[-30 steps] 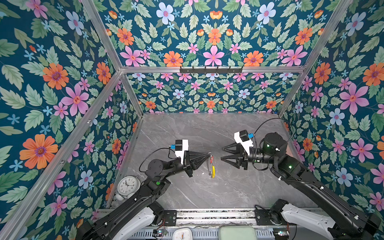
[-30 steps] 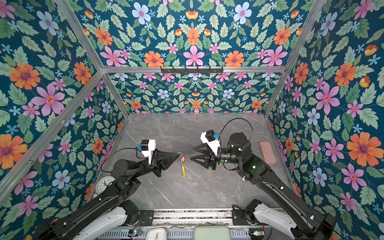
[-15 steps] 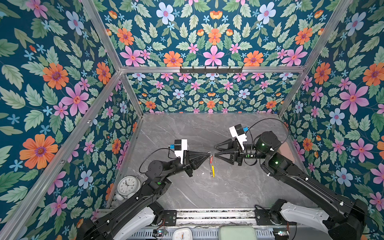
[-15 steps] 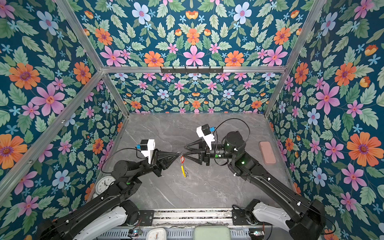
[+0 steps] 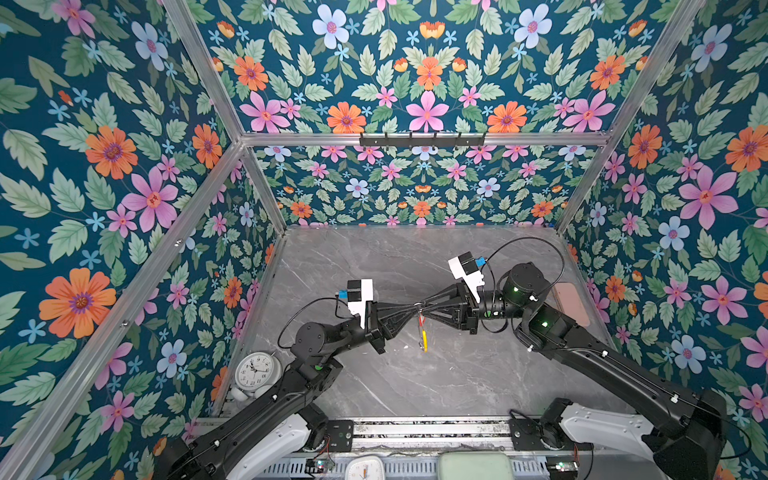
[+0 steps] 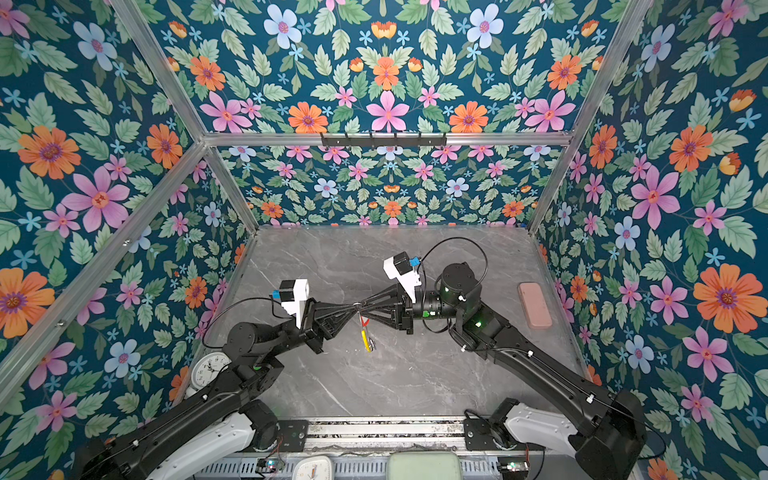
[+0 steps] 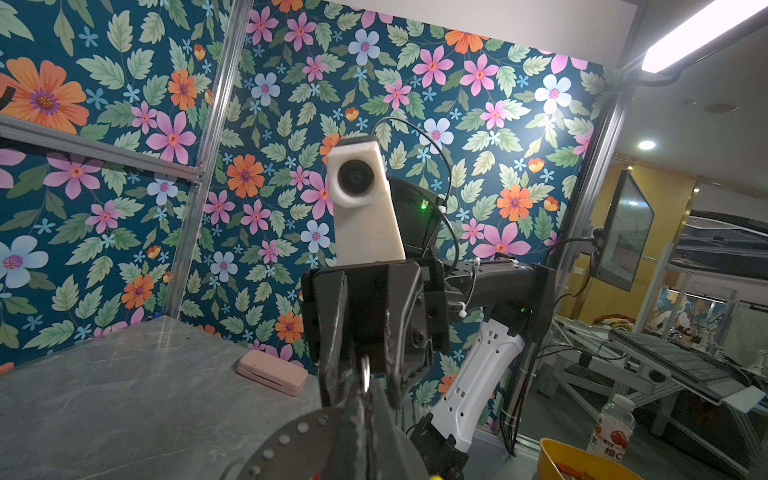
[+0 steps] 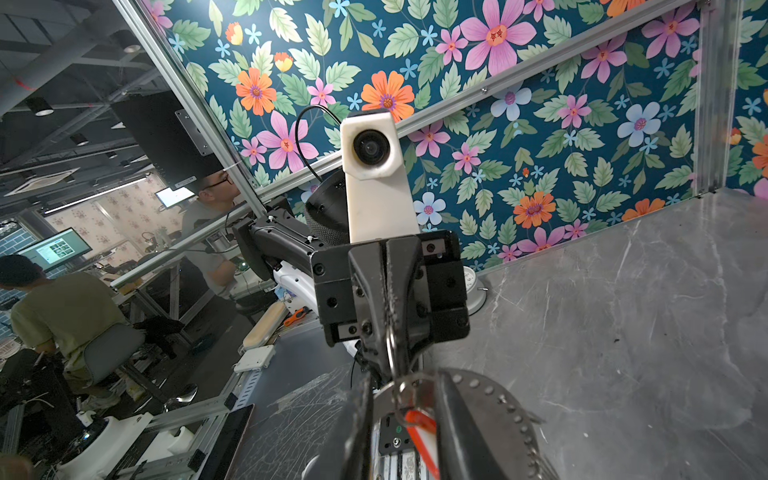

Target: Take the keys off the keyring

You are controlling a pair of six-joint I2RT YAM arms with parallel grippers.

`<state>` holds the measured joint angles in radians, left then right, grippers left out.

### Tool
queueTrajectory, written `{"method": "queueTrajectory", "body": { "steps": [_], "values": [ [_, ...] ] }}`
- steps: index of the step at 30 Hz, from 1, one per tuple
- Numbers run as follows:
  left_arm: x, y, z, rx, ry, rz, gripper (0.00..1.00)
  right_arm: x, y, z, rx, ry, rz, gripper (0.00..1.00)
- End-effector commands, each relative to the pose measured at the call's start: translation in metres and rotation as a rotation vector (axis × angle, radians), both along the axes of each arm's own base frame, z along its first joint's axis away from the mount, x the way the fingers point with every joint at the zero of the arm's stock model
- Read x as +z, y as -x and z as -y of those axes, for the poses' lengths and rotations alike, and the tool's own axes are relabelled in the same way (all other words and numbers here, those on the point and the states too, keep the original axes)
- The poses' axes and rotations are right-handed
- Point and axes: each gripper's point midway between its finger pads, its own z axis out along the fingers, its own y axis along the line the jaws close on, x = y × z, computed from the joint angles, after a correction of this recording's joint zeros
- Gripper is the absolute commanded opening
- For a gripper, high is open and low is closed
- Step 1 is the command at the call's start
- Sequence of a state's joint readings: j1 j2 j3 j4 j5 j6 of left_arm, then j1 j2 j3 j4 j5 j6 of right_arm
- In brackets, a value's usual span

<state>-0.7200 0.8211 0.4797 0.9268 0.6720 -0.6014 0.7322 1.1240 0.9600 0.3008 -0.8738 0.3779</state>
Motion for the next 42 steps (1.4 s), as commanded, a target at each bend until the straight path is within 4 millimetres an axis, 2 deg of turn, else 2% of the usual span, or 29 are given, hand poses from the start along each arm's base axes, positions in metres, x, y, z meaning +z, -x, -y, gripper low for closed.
{"method": "queueTrajectory", "body": {
  "steps": [1,10,17,22,26,33,37,42],
  "values": [
    [0.009,0.001,-0.004,0.011,0.032,0.031,0.00,0.005,0.000,0.000,-0.001,-0.012,0.028,0.23],
    [0.008,0.000,-0.003,0.013,0.031,0.028,0.00,0.001,0.001,-0.002,0.004,0.000,0.020,0.13],
    [0.008,0.000,-0.002,0.003,0.027,0.016,0.00,-0.001,0.000,-0.001,-0.007,0.017,0.023,0.00],
    [0.004,-0.001,-0.001,0.004,0.002,-0.011,0.27,-0.011,-0.001,0.003,-0.037,0.076,0.012,0.00],
    [0.000,-0.001,-0.002,0.017,-0.032,-0.041,0.38,-0.023,-0.004,0.010,-0.093,0.170,0.007,0.00],
    [-0.019,-0.010,0.006,0.037,-0.202,-0.126,0.41,-0.047,-0.011,0.025,-0.180,0.340,0.000,0.00],
    [-0.029,-0.015,0.013,0.020,-0.291,-0.166,0.41,-0.050,-0.013,0.032,-0.213,0.378,0.007,0.00],
    [-0.031,-0.015,0.022,-0.025,-0.342,-0.165,0.41,-0.050,-0.012,0.031,-0.223,0.412,0.021,0.00]
  ]
}}
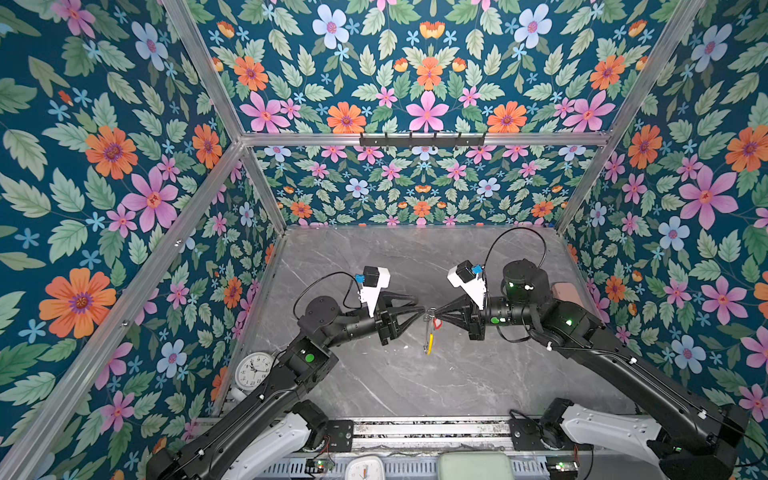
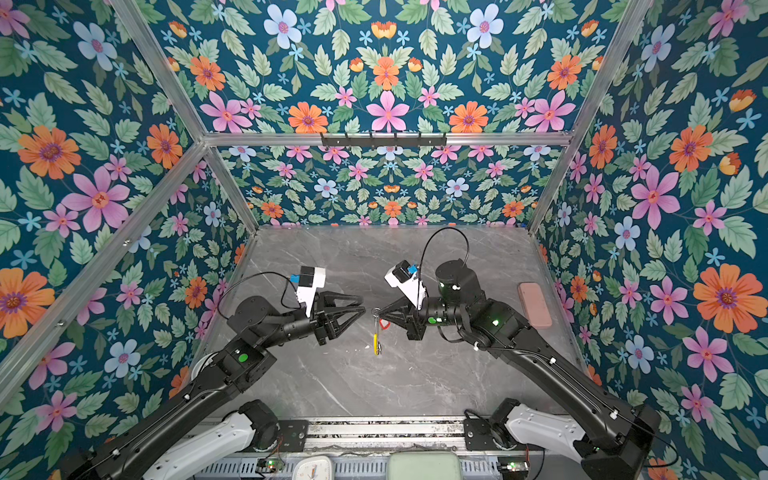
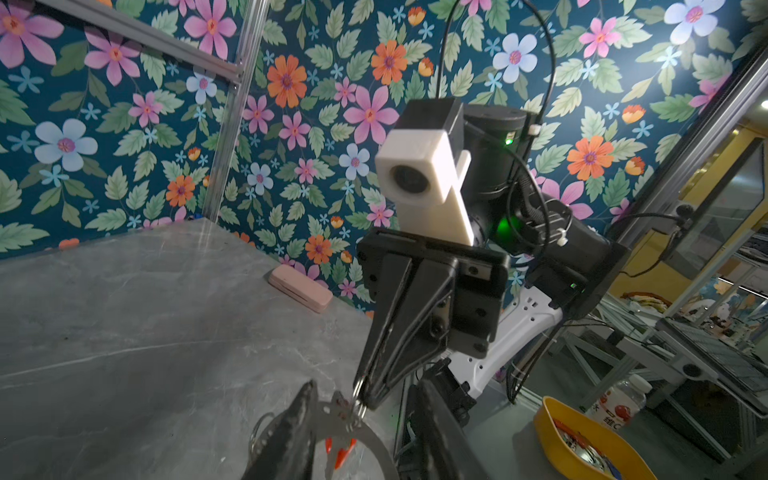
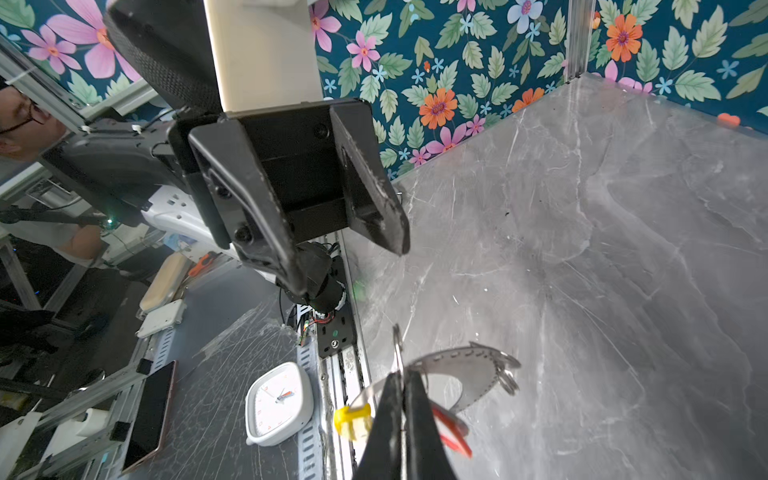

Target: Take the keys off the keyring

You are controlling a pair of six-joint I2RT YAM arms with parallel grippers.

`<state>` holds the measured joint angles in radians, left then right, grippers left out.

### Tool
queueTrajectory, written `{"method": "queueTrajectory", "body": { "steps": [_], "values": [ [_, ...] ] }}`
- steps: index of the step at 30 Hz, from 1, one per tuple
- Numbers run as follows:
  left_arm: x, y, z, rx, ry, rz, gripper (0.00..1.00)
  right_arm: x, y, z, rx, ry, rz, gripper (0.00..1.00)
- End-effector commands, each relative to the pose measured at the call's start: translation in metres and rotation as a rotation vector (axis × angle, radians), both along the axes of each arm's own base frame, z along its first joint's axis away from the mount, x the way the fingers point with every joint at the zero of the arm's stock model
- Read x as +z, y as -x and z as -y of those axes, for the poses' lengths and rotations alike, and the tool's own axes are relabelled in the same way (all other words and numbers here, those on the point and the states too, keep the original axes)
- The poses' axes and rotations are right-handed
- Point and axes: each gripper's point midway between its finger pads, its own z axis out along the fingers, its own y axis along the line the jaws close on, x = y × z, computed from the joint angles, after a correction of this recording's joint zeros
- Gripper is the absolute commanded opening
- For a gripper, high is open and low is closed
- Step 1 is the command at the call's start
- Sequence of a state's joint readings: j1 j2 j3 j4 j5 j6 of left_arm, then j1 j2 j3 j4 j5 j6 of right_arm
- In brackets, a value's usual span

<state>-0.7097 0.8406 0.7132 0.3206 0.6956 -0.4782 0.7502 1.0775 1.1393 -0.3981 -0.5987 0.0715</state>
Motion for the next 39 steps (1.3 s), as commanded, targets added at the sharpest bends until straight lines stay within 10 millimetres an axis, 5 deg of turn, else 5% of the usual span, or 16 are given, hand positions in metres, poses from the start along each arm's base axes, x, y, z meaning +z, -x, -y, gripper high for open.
{"method": "queueTrajectory", "body": {
  "steps": [1,39],
  "values": [
    [-0.008,0.006,0.006,-0.058,-0.055,0.003,0.41,-0.003,0.000,0.001,-0.012,0.042,0.031,0.00],
    [-0.007,0.021,0.018,-0.214,-0.026,0.016,0.00,0.018,-0.003,-0.010,-0.033,-0.018,0.072,0.00]
  ]
}}
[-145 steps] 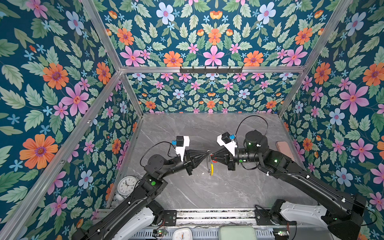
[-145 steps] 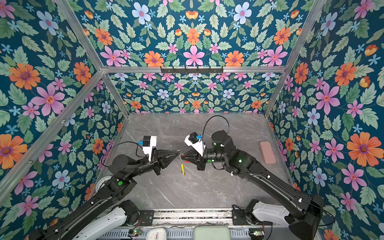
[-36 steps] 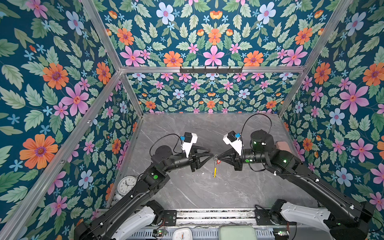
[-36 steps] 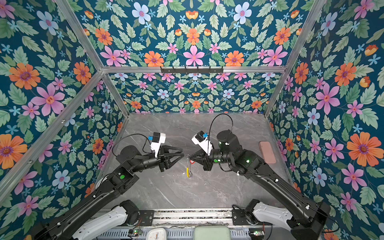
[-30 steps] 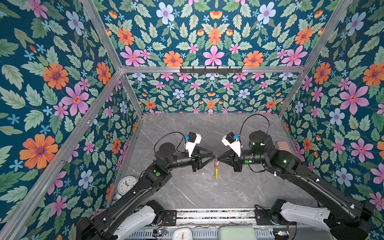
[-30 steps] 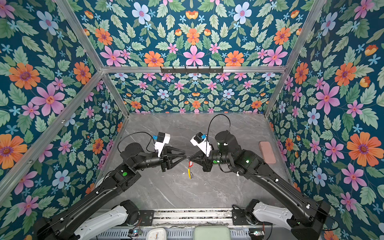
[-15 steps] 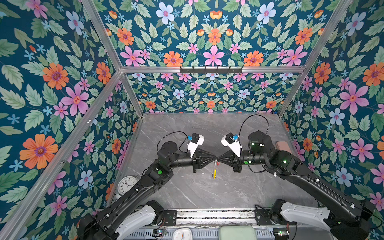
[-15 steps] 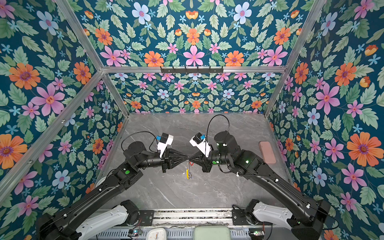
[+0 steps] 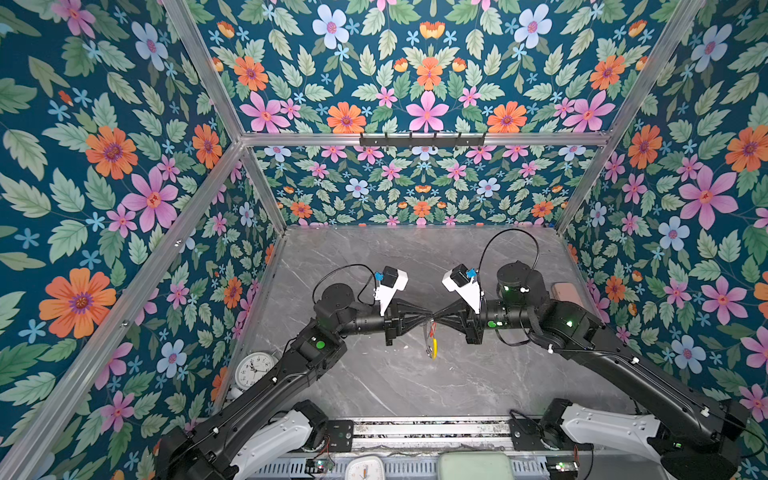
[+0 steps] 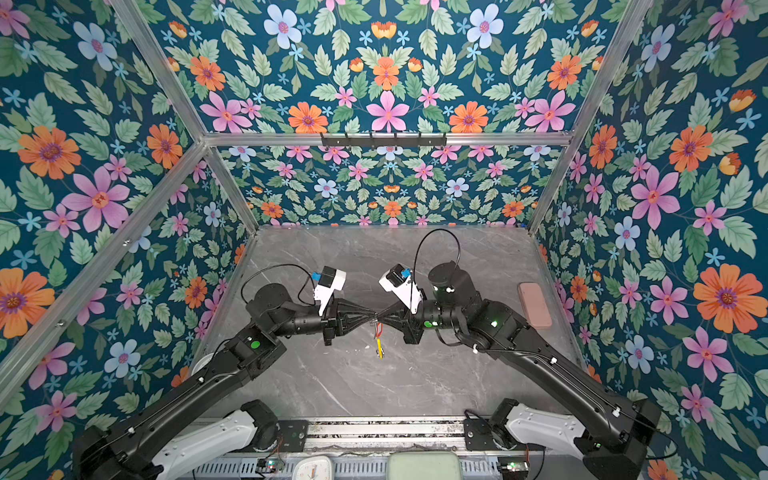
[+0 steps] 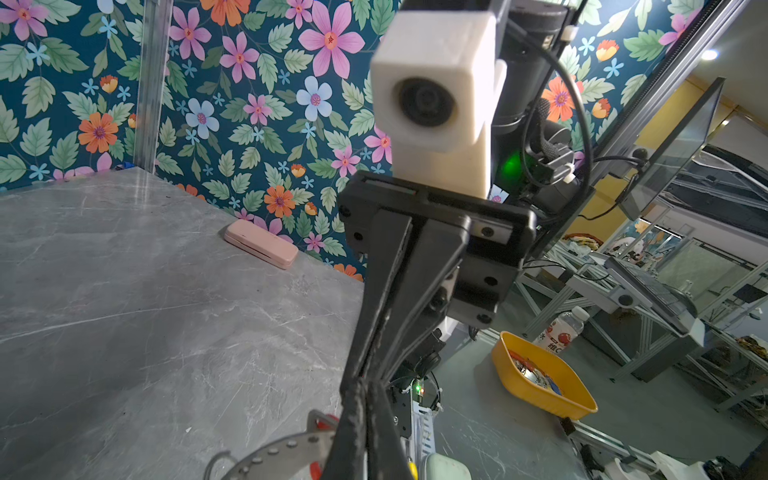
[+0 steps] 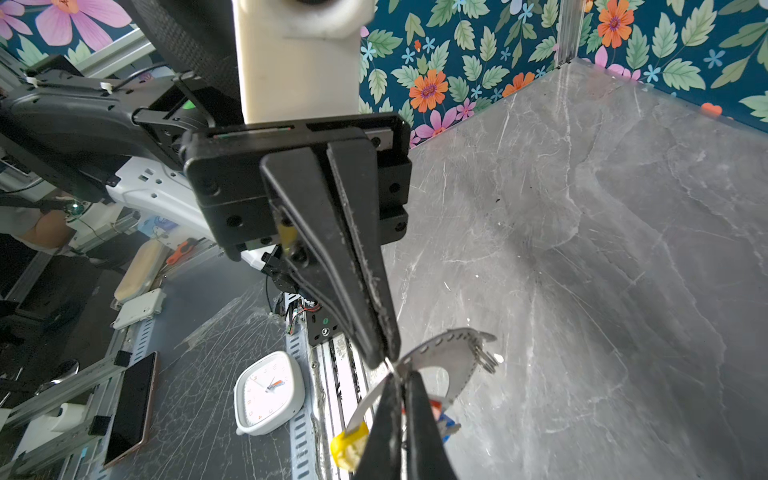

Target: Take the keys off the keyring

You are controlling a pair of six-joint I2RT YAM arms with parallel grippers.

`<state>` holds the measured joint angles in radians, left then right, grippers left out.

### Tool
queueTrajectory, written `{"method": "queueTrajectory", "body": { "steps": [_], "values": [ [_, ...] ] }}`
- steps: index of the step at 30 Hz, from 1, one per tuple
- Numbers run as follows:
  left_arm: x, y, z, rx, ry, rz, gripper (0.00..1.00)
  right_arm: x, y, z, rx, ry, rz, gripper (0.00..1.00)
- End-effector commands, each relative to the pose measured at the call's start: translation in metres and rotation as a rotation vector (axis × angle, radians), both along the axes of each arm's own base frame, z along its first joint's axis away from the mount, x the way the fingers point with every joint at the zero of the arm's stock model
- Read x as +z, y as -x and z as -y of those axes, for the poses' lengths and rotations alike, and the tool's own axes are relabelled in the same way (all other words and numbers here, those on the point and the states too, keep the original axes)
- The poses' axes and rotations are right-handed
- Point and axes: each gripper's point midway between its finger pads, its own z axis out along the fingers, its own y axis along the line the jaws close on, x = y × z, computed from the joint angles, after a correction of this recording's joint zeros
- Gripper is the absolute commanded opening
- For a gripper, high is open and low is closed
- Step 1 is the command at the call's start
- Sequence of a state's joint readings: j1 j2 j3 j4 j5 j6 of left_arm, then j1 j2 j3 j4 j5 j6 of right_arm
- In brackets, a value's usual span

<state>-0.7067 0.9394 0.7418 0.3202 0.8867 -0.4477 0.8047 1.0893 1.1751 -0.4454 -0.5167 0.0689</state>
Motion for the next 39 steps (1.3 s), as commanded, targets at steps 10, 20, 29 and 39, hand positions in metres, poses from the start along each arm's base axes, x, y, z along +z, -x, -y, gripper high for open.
{"method": "queueTrajectory", "body": {
  "steps": [10,20,29,39],
  "values": [
    [0.031,0.014,-0.012,-0.006,0.143,0.115,0.00,0.040,0.002,0.001,-0.010,-0.171,0.135,0.34],
    [0.064,0.031,-0.027,-0.033,0.339,0.221,0.00,0.073,0.017,0.012,0.001,-0.417,0.222,0.43],
    [0.078,0.032,-0.035,-0.032,0.477,0.229,0.00,0.083,0.024,0.002,0.073,-0.521,0.172,0.44],
    [0.076,0.022,-0.035,0.001,0.510,0.205,0.00,0.083,0.030,-0.007,0.137,-0.545,0.134,0.43]
  ]
}}
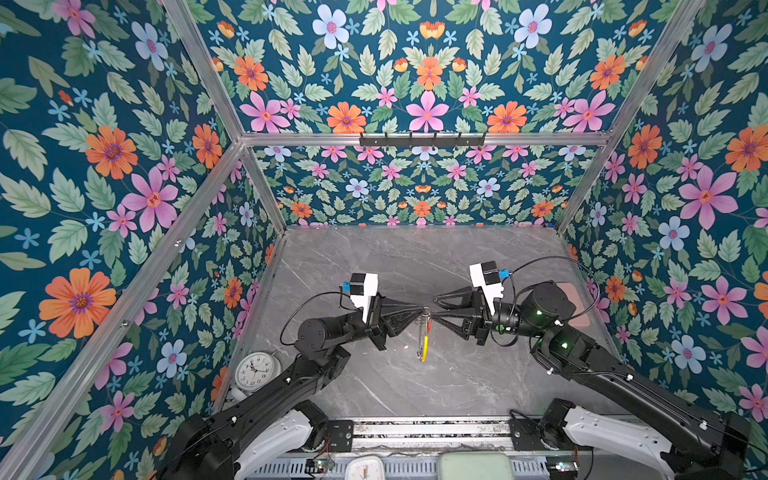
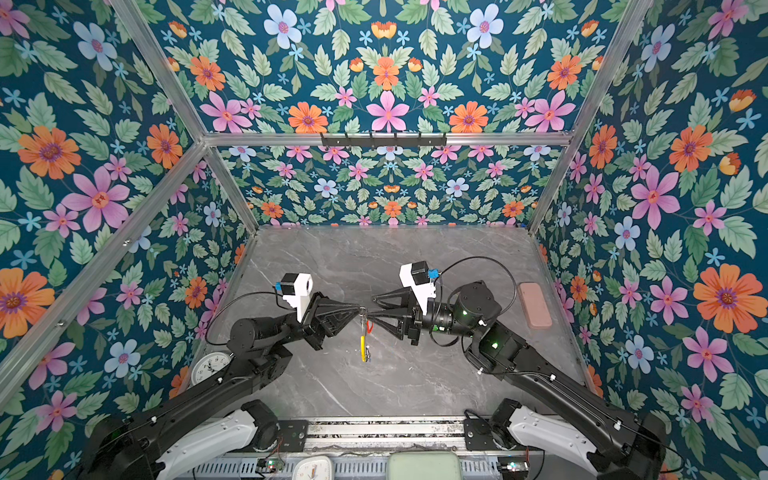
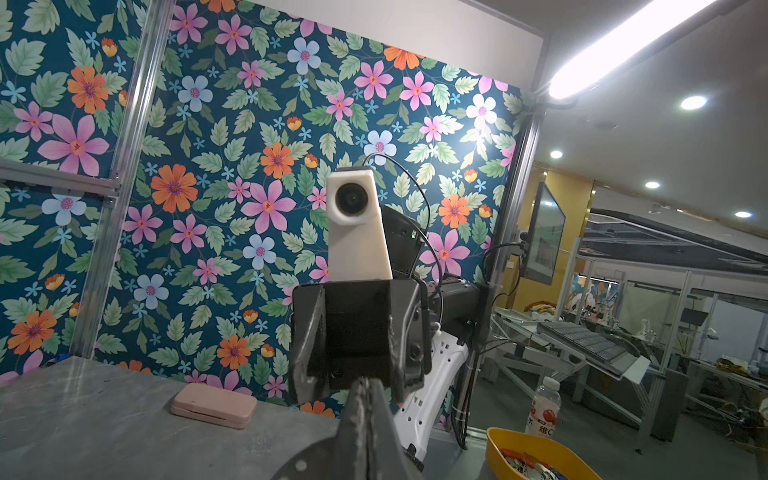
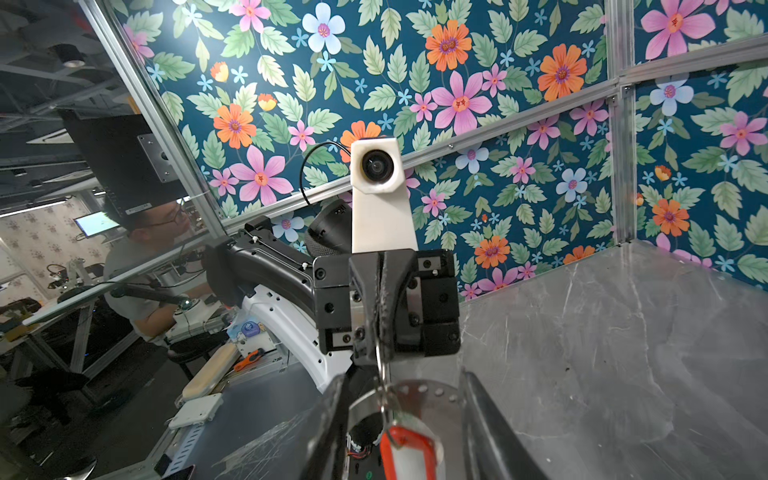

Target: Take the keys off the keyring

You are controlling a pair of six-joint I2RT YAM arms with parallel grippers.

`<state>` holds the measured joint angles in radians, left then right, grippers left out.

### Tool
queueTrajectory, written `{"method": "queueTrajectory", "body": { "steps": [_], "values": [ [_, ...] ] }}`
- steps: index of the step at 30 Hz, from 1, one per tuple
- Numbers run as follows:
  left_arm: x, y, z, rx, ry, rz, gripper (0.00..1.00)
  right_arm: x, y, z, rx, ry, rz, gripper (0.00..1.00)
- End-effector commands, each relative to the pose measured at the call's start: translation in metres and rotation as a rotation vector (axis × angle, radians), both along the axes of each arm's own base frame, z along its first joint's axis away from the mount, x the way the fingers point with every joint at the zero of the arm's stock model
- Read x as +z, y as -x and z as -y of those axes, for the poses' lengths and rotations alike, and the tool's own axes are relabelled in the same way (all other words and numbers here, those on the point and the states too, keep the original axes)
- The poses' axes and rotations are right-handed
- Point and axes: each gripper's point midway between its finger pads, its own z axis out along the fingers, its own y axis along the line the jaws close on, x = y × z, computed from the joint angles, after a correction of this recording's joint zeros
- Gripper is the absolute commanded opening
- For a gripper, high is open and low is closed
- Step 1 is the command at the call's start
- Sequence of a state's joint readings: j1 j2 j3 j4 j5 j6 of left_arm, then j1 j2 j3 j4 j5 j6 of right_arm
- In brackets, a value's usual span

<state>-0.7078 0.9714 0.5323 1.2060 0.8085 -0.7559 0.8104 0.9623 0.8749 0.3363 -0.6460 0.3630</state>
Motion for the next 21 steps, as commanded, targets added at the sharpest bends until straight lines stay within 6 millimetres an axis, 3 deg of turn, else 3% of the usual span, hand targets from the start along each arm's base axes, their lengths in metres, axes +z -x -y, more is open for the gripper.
{"method": "queueTrajectory", "body": {
  "steps": [1,8,21],
  "values": [
    [0.0116,0.0032,-0.0066,0.010,0.058,0.029,0.00,0.0125,0.0079,-0.0014,0.043,-0.038,0.027,0.42],
    [0.0093,-0.0004,-0.0068,0.025,0.058,0.019,0.00,0.0068,0.0112,-0.0069,0.070,-0.014,0.023,0.23],
    [0.0080,-0.0030,-0.0048,0.030,0.050,0.013,0.00,0.0032,0.0108,-0.0085,0.067,0.012,0.024,0.04]
  ]
}}
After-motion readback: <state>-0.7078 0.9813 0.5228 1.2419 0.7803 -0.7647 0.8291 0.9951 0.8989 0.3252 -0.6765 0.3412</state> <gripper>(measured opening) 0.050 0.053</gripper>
